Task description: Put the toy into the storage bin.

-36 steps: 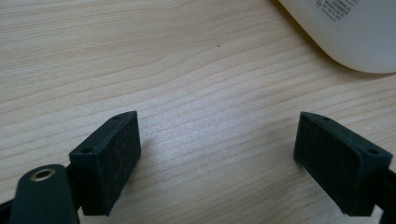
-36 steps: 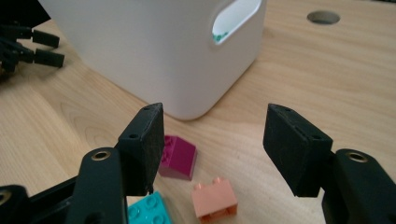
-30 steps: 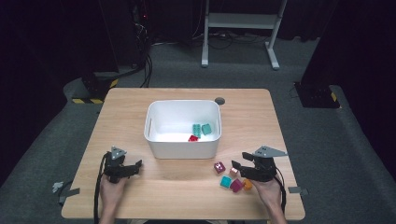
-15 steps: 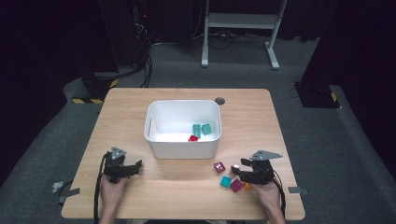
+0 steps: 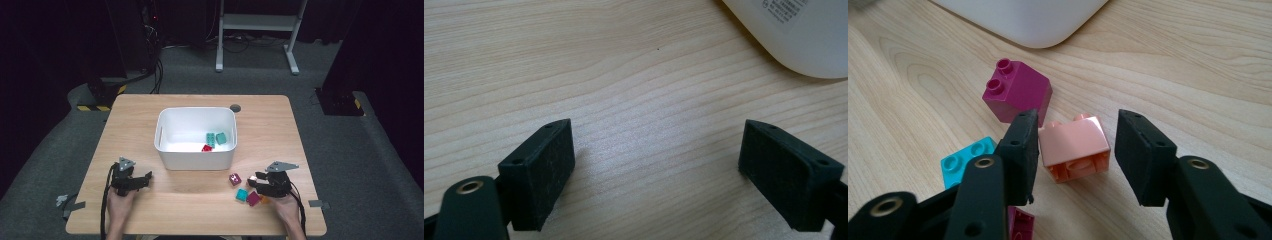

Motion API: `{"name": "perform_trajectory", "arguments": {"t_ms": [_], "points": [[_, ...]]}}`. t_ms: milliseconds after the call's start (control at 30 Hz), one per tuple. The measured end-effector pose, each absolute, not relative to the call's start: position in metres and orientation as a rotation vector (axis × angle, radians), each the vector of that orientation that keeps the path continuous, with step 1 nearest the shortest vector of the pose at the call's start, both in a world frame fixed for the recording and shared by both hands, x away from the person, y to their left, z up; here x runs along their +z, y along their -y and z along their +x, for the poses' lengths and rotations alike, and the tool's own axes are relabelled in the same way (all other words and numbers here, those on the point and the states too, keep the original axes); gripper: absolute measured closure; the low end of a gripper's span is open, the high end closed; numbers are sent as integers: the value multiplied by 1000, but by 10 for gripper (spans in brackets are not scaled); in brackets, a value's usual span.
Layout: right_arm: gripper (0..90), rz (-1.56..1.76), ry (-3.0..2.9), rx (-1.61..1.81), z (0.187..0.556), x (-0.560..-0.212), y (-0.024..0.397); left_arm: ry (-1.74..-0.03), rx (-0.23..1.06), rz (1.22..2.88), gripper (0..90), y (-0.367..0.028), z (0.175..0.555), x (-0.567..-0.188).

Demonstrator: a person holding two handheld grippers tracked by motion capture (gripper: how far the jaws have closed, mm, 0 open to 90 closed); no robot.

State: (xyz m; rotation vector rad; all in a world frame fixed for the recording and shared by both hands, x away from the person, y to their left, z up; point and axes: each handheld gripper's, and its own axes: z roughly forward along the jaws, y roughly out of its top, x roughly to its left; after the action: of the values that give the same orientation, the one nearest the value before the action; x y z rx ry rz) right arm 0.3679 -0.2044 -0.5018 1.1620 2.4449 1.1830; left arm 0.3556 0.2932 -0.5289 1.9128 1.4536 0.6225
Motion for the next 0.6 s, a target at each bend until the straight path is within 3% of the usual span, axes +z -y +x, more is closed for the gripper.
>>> {"name": "perform_trajectory", "arguments": {"t_ms": [100,600], "points": [[567,1150,-2459,1178,369,-503,203,-1453,622,1913,147,-293,356,-529],[589,1135,-2442,1184,369,-497,205,-1453,622,1913,148,-293,356,-529]]}}
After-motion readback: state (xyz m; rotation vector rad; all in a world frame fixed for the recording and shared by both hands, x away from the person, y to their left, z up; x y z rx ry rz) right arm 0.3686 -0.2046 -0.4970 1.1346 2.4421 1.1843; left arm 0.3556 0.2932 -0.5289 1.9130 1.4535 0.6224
